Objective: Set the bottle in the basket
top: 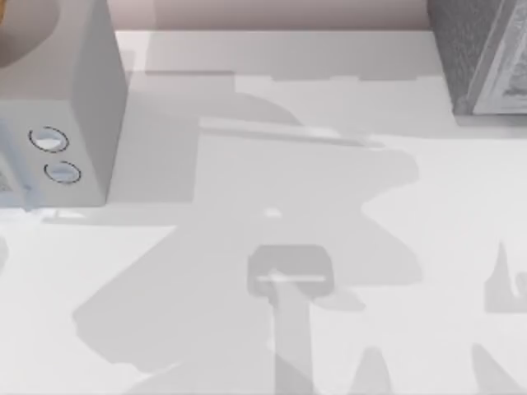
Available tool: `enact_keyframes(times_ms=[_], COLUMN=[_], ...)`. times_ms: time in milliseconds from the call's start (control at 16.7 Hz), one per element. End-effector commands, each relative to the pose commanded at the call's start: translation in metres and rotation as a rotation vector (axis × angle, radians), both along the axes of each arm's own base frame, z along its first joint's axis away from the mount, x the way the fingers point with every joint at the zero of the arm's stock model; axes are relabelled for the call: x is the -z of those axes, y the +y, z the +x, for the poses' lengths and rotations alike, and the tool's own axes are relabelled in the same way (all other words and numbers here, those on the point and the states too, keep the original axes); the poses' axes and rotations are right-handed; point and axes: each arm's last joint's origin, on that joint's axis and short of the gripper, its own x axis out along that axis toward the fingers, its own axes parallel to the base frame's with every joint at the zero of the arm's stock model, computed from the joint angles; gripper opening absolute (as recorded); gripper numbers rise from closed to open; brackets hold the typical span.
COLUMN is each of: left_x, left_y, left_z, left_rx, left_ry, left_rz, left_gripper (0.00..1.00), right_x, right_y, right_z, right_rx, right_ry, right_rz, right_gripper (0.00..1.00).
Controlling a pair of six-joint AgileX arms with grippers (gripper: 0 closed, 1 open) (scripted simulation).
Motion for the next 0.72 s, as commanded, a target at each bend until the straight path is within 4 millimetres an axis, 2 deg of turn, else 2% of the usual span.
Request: enact_keyframes(times_ms=[180,300,480,720], left_x=[0.002,0.000,0.016,0.031], left_y=[0.001,-0.007,-0.012,-0.023], left_z=[0.000,0.003,0.016,0.032], left_rx=[-0.003,0.004,-0.002,-0.005], left_ry=[0.001,0.001,0.034,-0.009], left_rz=[-0.001,0.003,-0.016,0.011], left_gripper=[0.00,0.00,0.00,0.00], right_x=[0.000,0.000,0.000,0.000], right_y=[0.000,0.000,0.000,0.000], right_z=[0.000,0.000,0.000,0.000], right_rx=[0.000,0.000,0.000,0.000], right_ry=[0.000,0.000,0.000,0.000], right_rz=[0.000,0.000,0.000,0.000], right_gripper=[1.00,1.00,1.00,1.00])
